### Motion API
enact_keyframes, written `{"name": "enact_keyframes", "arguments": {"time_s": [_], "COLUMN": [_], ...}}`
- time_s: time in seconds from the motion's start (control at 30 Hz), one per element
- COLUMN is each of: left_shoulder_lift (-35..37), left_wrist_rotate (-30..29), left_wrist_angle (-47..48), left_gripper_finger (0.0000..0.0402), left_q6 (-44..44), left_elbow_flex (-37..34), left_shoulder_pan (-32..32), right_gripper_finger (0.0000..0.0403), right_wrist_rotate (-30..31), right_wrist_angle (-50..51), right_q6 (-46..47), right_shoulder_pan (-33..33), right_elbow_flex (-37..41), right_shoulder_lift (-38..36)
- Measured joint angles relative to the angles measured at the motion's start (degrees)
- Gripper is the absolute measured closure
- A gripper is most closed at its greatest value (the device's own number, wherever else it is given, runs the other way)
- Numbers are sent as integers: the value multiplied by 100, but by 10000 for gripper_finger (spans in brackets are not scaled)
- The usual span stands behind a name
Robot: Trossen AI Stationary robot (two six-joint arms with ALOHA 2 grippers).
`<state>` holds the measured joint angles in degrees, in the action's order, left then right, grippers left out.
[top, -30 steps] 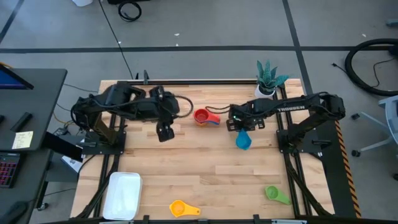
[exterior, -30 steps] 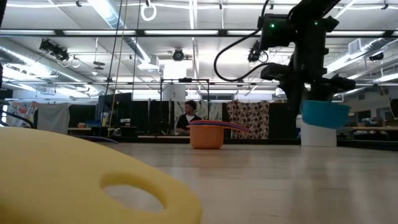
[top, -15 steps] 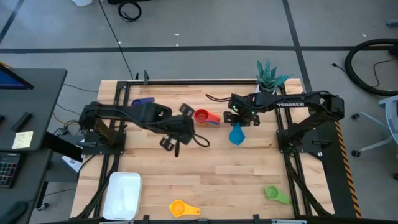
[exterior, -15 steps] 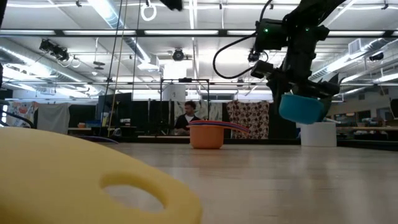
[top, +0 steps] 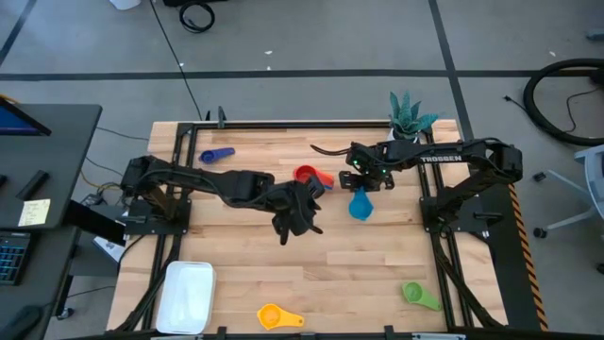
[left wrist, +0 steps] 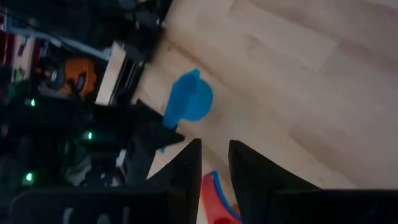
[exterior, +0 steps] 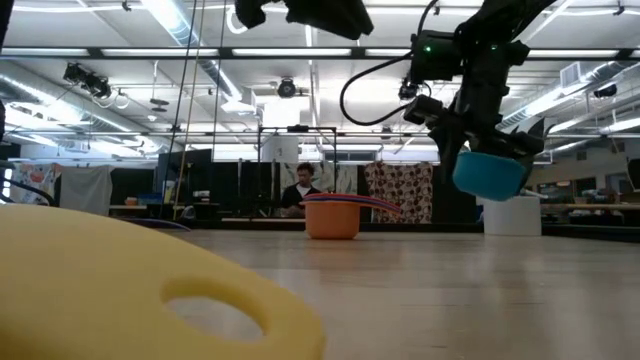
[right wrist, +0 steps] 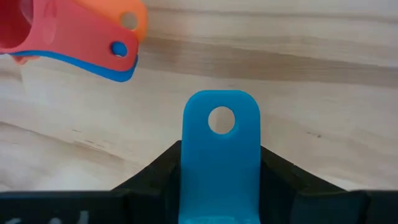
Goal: Nest measuring cups in basket
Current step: Stack the light blue measuring cup on top of the red measuring cup
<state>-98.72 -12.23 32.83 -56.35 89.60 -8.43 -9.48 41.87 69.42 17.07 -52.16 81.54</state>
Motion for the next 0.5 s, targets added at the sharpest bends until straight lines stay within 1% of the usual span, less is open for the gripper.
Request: {"name": "enact_keyframes", "arguments": {"time_s": [0.13,0.2,0.3,0.37,0.43,0.5], "left_shoulder_lift": [0,1,0,2,4,4], "left_wrist_rotate": [-536,-652,-682,-666,-606,-517], "left_wrist_angle": [31,31,42,143,417,811], "left_gripper_finger": [315,315,315,315,315,315], "left_q6": [199,355,928,1368,1613,1674], "left_elbow_flex": [-4,-4,-4,-4,-4,-4], "left_shoulder_pan": [1,1,1,1,-1,0], "right_gripper_finger": [249,249,249,249,249,249], "right_wrist_rotate": [34,111,69,67,225,470], "right_wrist_angle": [-323,-592,-998,-1179,-1304,-1418], "right_q6": [-2,-7,20,256,541,713], "right_shoulder_pan": [3,6,29,32,6,-82], "right_elbow_flex": [2,2,2,2,2,2], "right_shoulder_lift": [0,0,0,0,0,0]}}
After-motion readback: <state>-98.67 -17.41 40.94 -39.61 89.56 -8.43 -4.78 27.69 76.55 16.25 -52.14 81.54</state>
